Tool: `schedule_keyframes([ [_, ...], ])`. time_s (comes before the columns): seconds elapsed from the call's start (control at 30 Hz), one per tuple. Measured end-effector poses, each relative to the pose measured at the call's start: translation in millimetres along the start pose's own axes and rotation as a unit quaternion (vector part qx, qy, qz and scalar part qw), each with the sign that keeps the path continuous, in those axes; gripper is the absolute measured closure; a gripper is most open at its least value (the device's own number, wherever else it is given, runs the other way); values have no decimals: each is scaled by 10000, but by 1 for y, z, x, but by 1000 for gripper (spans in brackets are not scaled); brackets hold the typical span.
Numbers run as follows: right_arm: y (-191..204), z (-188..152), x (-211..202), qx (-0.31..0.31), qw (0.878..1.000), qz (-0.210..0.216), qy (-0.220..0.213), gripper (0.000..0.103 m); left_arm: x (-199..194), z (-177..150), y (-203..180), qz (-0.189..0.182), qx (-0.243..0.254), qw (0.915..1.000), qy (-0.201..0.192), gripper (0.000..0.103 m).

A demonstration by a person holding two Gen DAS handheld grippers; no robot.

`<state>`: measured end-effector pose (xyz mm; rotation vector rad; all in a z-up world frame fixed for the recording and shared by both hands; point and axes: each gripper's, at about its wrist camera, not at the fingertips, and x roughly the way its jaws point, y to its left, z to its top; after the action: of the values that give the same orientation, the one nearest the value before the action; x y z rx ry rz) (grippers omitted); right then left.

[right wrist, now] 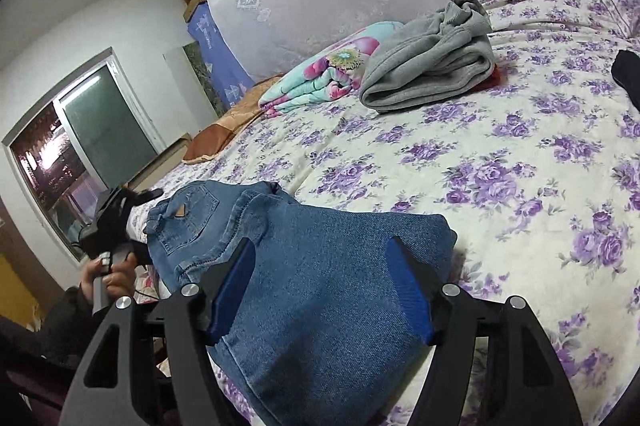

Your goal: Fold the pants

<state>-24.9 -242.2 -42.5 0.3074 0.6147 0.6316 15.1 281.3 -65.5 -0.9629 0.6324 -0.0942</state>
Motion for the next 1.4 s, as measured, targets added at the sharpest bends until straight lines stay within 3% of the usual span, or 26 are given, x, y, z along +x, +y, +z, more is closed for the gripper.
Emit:
schedule_keyframes([
  [0.1,0,3,19,12,10000,4,-10,41,2,2,-7,-24,61,10000,-17,8],
  [0.23,-7,2,9,135,9998,90,-63,44,-9,-9,-34,232,920,9953,-196,62],
  [0.33,-11,1,4,209,9996,89,-158,44,-21,-15,-57,357,1495,9873,-395,70],
  [0.5,-22,2,-13,371,9984,-93,-412,44,-33,-41,-116,522,2651,9608,-626,73],
  [0.53,-26,2,-19,418,9979,-144,-481,44,-36,-50,-130,513,2944,9520,-667,73],
  [0.57,-30,2,-24,455,9973,-198,-544,44,-41,-68,-156,437,3446,9353,-682,73],
  [0.6,-33,2,-29,490,9967,-251,-597,43,-43,-81,-170,408,3727,9246,-673,74],
  [0.67,-42,2,-41,608,9949,-367,-713,43,-39,-124,-213,391,4687,8806,-581,74],
  [0.73,-50,2,-53,724,9929,-475,-816,42,-29,-160,-236,365,5270,8485,-330,73],
  [0.77,-53,1,-57,771,9920,-525,-850,43,-18,-184,-246,331,5575,8295,-45,73],
  [0.87,-60,-4,-69,900,9902,-605,-883,42,21,-242,-247,223,6031,7912,993,70],
  [0.93,-62,-8,-75,934,9898,-645,-860,42,49,-267,-234,341,6128,7711,1693,70],
  [1.0,-63,-10,-81,925,9899,-659,-850,42,57,-277,-224,401,6161,7661,1786,69],
  [1.07,-65,-10,-86,933,9899,-642,-858,38,53,-271,-225,326,6056,7755,1756,69],
  [1.1,-66,-10,-87,961,9898,-612,-856,36,50,-265,-226,268,5935,7842,1789,69],
  [1.17,-66,-9,-88,1066,9897,-451,-836,35,44,-260,-229,247,5839,7902,1845,69],
  [1.4,-55,-7,-75,1012,9927,-223,-620,33,40,-251,-243,269,5775,7931,1919,69],
])
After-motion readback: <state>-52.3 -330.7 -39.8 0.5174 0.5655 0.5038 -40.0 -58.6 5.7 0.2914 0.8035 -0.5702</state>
